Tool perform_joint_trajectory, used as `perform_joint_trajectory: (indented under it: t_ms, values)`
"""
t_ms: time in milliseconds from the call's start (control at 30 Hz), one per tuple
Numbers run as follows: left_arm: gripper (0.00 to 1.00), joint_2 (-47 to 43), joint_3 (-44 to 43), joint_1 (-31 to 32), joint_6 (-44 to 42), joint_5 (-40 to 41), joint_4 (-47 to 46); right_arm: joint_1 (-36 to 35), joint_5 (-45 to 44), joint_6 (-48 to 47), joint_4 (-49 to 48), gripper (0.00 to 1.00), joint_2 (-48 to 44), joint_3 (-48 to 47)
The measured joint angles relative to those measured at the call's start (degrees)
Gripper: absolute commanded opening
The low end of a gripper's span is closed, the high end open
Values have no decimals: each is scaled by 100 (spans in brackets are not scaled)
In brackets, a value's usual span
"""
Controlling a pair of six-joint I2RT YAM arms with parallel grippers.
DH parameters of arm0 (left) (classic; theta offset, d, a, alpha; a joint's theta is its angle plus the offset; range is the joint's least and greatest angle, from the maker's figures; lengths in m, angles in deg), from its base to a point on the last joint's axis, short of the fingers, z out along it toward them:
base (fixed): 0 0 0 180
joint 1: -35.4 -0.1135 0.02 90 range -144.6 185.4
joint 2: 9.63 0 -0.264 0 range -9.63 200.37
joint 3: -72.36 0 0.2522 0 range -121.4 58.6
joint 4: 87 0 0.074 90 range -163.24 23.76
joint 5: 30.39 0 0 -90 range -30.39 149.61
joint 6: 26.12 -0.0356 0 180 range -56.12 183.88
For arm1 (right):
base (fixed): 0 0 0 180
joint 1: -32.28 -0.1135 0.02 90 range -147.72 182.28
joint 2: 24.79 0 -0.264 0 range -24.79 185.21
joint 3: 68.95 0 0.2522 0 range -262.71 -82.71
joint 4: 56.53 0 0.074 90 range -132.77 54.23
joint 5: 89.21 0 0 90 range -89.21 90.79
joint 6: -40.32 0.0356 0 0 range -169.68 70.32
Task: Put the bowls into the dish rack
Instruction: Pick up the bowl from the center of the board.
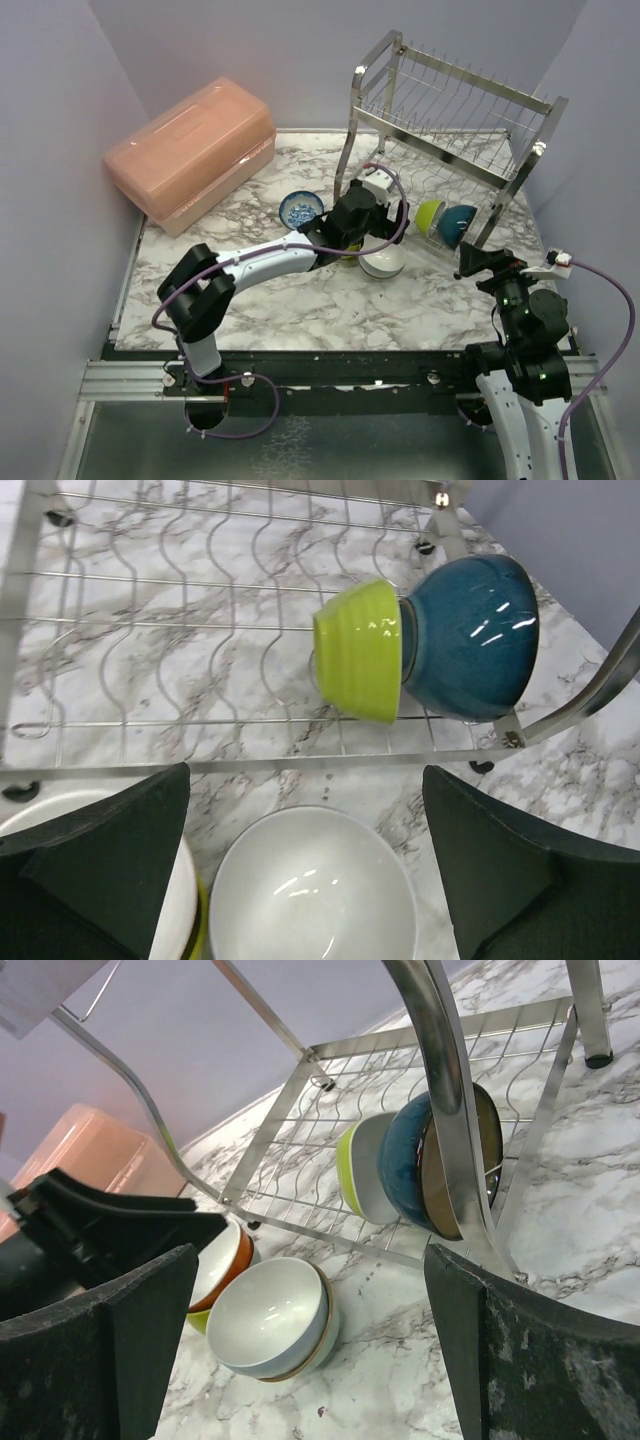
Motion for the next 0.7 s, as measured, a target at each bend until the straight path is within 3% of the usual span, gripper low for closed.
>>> perform_joint_trajectory:
  t_ms: [400, 533, 700]
  values:
    - [99, -1818, 1655, -2, -216, 870, 146, 0, 2, 0, 0, 100, 31, 42]
    - [99, -2236, 2157, -46, 118, 778, 258, 0, 2, 2, -2, 100, 66, 66]
    - [87, -2396, 2555, -81, 1001, 542, 354, 0, 7, 4, -4, 100, 107, 109]
